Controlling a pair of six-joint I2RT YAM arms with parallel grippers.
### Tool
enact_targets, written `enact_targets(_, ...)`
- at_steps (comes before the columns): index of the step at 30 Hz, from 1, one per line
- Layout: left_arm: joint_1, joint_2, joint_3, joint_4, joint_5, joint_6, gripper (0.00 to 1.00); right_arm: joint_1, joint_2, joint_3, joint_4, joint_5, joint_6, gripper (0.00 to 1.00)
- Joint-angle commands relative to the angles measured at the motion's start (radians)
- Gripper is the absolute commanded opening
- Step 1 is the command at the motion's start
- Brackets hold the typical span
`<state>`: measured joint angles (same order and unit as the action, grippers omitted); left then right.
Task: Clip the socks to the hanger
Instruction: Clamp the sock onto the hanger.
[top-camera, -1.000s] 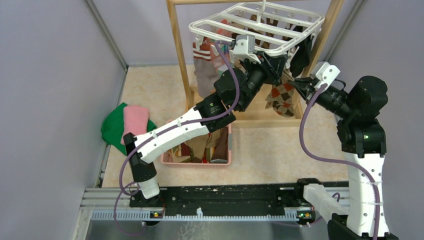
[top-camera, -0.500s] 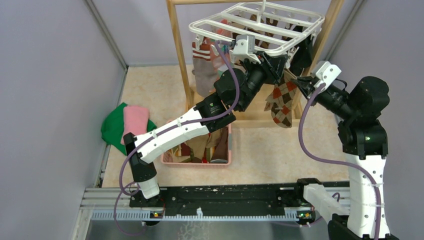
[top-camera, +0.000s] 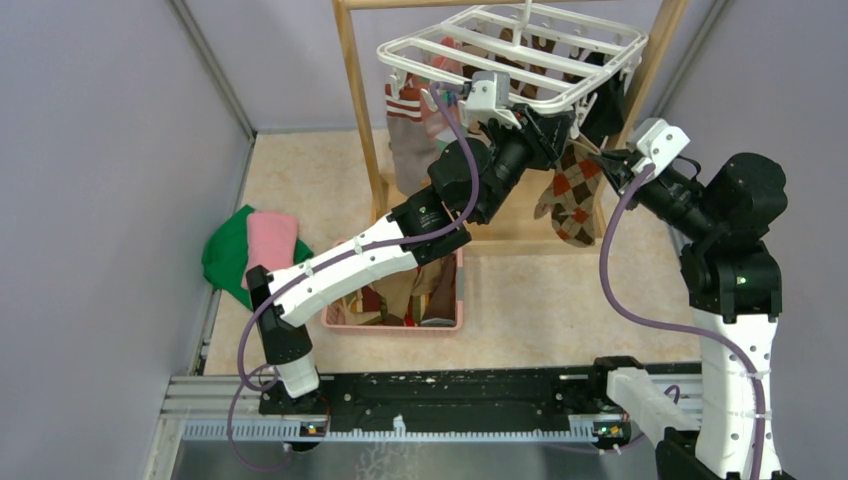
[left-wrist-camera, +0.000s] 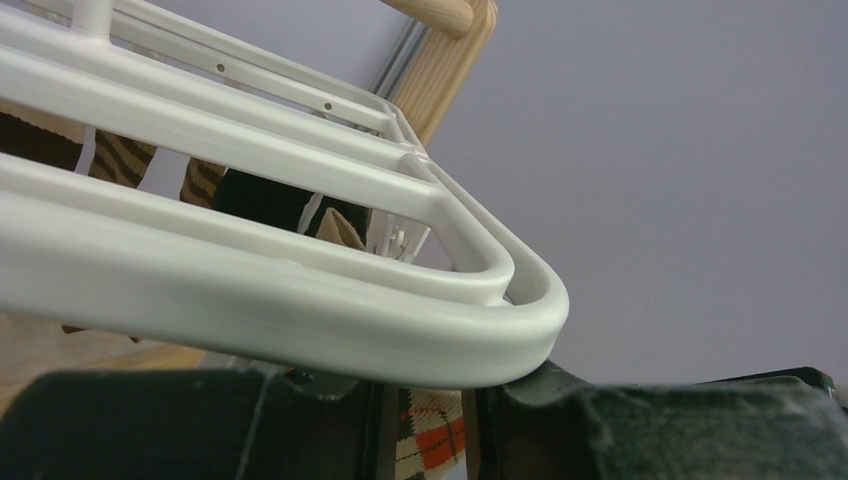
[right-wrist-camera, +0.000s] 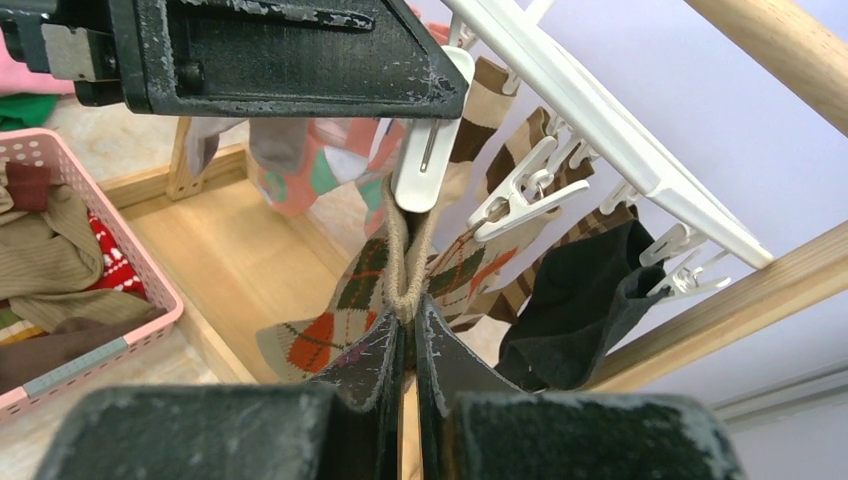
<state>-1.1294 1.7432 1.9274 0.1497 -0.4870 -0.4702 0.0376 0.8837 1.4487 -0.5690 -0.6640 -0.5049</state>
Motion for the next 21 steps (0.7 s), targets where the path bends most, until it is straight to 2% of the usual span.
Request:
enact_targets(1, 0.025, -0.034, -0.006, 0.001, -0.035, 0.007, 0.0, 0.012, -0.015, 0.049, 0.014, 0.029, -0.003, 0.0)
enact_targets(21, 0.024, -0.041, -0.008, 0.007, -0.03, 0.028, 0.0, 0.011, -0.021, 0.077, -0.049, 0.037, -0.019, 0.0)
